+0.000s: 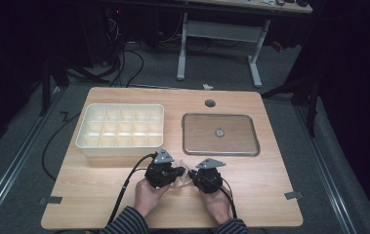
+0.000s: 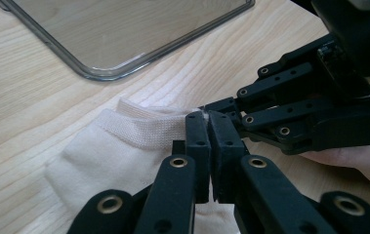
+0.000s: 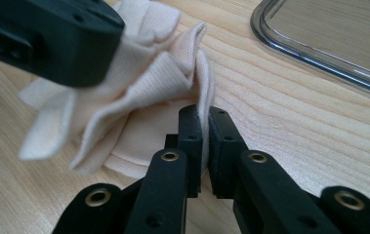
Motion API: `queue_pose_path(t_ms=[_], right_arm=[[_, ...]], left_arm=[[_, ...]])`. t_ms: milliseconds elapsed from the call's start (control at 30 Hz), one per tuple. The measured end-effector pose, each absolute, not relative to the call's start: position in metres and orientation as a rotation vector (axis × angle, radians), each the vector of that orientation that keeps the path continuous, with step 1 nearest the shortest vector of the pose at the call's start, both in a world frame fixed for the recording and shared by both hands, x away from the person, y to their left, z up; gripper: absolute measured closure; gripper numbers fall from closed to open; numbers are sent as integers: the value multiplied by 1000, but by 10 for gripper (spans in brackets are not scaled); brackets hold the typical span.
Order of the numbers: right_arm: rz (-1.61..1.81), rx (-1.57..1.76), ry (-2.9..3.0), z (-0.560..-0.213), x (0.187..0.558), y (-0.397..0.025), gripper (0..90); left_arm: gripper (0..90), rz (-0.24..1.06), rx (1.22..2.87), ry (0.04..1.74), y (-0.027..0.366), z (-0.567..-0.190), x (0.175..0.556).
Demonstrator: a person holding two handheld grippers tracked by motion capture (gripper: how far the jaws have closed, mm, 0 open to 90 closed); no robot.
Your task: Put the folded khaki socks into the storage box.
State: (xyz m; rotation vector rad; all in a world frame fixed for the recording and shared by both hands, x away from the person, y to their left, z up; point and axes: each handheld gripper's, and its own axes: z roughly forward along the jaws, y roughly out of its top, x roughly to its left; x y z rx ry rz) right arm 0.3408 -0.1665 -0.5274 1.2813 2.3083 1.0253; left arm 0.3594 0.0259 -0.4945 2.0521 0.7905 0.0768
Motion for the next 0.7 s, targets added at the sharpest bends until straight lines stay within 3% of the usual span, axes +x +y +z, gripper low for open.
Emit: queue_pose_path(t_ms=[300, 700], right_arm=[[1031, 1291, 2308, -527, 341, -166, 835], [1065, 1310, 2245, -513, 335, -176, 698]], left_arm=[[862, 57, 2079, 777, 19, -506, 364], [668, 98, 2054, 796, 36, -493, 359]])
